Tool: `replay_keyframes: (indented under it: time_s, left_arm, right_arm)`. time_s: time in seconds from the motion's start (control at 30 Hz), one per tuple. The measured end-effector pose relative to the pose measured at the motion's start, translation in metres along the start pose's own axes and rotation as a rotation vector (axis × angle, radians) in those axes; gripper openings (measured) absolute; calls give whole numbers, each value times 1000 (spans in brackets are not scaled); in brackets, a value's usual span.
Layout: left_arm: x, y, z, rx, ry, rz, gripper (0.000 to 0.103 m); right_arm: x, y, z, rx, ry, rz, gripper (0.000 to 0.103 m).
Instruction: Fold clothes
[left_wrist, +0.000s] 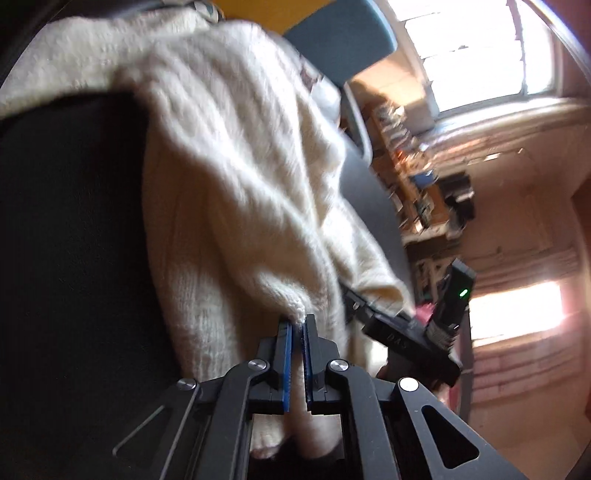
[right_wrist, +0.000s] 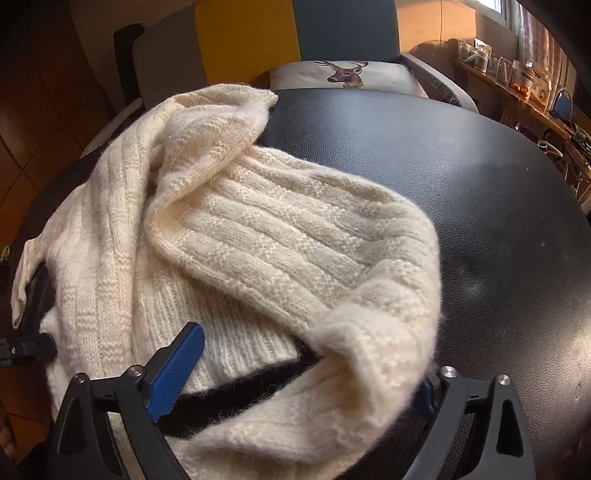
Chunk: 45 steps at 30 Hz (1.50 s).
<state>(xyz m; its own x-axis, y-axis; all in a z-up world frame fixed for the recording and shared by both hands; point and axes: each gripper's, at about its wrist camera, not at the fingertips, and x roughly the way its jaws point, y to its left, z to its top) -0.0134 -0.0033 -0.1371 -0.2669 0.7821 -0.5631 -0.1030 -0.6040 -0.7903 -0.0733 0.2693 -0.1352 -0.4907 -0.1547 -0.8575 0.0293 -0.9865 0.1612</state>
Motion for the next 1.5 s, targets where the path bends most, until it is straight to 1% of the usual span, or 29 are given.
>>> replay_keyframes:
  time_s: [0.07,0.13,0.2,0.27,0.33,0.37,0.43,0.5,0.57,0.7,0.8,0.83,0.87,0.93,1.0,1.03,1.1,1.13,1.17,1.2,1.27,1.3,1.37,1.43,1.47,1.5]
  left_arm:
    - [-31,3,9,5,-79,-21,5]
    - [-65,10,17,19,-164,0,5]
    - [-93,27,21,10,-231,57,5]
    - [-119,46,24,-10,-285,123,5]
    - [-131,68,23,-44,-301,210,5]
    - [-135,79,21,-62,-300,250,5]
    - [-129,97,14,-87,-267,323,5]
    - [-121,110,6,-107,-240,380,5]
    - [-109,112,-3,-104,-219,390,5]
    - [-111,114,-4,-126,-206,322,6]
    - [-132,113,1,-147,-243,289,6]
    - [-144,115,3,-157,-269,295,6]
    - [-159,118,3,-168,-298,313,10]
    - [-192,130,1,-191,-362,371,14]
    - [-221,142,-3,-178,-416,468,16]
    - [-233,145,-5,-159,-436,526,16]
    - [-250,147,-10,-85,-461,640,16]
    - [-253,147,-10,-38,-464,671,16]
    - [-252,146,-9,6,-454,688,16]
    - [-245,142,-5,50,-437,699,19]
    - [-227,134,2,149,-394,716,20]
    - [-216,130,6,201,-369,721,20]
    - [-190,123,13,292,-304,720,21]
    - [-174,124,21,322,-257,716,21]
    - [-168,125,23,328,-236,718,24]
    - [-165,125,26,336,-216,715,29]
  right_arm:
    - [-12,0,12,-2,-42,13,85]
    - [-10,10,24,-39,-48,14,85]
    - [-7,21,36,-79,-47,15,86]
    - [6,35,45,-111,-36,8,86]
    - [20,50,53,-143,-22,-1,86]
    - [28,55,54,-168,-2,-35,86]
    - [45,63,53,-224,46,-122,86]
    - [46,57,48,-236,52,-140,86]
    - [44,46,43,-225,56,-152,86]
    - [27,6,25,-135,97,-188,88]
    - [12,-22,9,-70,128,-194,91]
    - [7,-30,3,-53,139,-202,91]
    - [2,-37,-2,-39,150,-210,91]
    - [-7,-50,-12,-11,172,-224,91]
    - [-17,-61,-18,30,194,-224,91]
    - [-25,-64,-19,39,187,-223,91]
    - [-51,-65,-18,43,107,-269,86]
    - [-66,-63,-17,48,45,-295,86]
    - [-82,-60,-15,54,-22,-320,86]
    - [-93,-54,-11,49,-69,-314,86]
    - [-113,-38,-2,33,-150,-281,86]
    - [-116,-28,1,22,-169,-238,86]
    - [-111,-3,10,-5,-163,-120,86]
    - [-96,29,14,-35,-133,-20,86]
    - [-89,44,15,-49,-114,18,86]
    - [-79,59,15,-60,-93,47,86]
